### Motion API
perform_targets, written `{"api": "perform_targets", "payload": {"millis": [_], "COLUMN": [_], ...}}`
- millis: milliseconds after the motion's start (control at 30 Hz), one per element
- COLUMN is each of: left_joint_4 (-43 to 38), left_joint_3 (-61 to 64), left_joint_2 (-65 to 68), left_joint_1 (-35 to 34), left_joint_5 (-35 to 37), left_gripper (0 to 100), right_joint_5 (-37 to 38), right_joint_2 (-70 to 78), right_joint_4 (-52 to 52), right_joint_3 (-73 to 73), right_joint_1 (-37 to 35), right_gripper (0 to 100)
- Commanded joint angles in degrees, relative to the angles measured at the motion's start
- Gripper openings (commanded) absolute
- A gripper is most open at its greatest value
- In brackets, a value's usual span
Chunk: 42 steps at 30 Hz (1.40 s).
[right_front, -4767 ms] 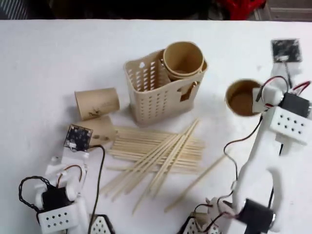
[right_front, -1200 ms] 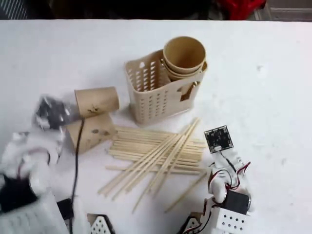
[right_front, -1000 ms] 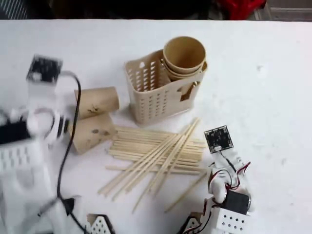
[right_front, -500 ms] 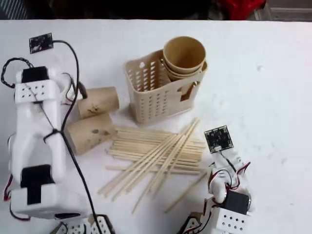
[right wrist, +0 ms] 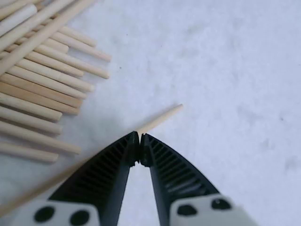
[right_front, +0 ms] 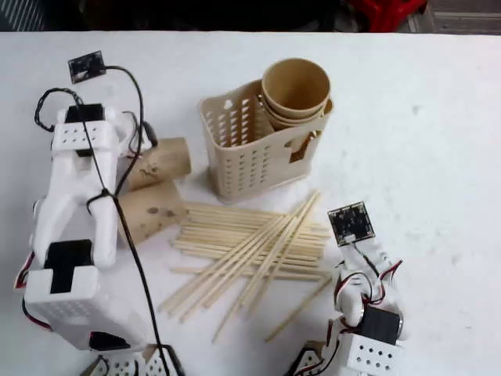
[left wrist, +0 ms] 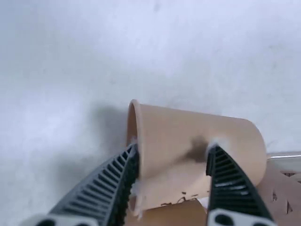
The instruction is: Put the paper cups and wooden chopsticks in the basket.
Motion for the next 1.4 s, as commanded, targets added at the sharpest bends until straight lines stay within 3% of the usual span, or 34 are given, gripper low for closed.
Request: {"api": "perform_targets", "payload": {"millis": [0,233,367,433,533,833,1100,1200,1367], "left_joint_4": [-0.1,-0.4,0.0,0.2,4.8,19.2,29.9,28.0,18.2], "left_joint_3": [-2.4,-7.6,-10.4,-12.7,-19.4,-43.8,-75.4,-80.5,-81.1], "left_joint_2": [0.6,0.7,0.5,0.3,0.7,0.2,0.7,0.7,0.9], "left_joint_1": [1.5,1.5,0.0,-1.2,-2.6,-3.6,7.3,14.1,26.1], "left_joint_5": [0.4,0.3,0.0,-3.7,-11.6,-23.1,-28.5,-28.6,-28.7], "left_gripper": [24,1,2,2,2,2,2,2,2], "right_joint_5": [0.6,0.6,0.6,0.6,0.6,0.6,0.6,0.6,0.6], "right_joint_2": [-0.4,-0.4,-0.4,-0.4,-0.4,-0.4,-0.4,-0.4,-0.4], "right_joint_4": [-0.7,-0.7,-0.7,-0.7,-0.7,-0.7,-0.7,-0.7,-0.7], "right_joint_3": [0.4,0.4,0.4,0.4,0.4,0.4,0.4,0.4,0.4], "right_joint_1": [0.6,0.6,0.6,0.6,0.6,0.6,0.6,0.6,0.6], "right_gripper": [1.7,1.7,1.7,1.7,1.7,1.7,1.7,1.7,1.7]}}
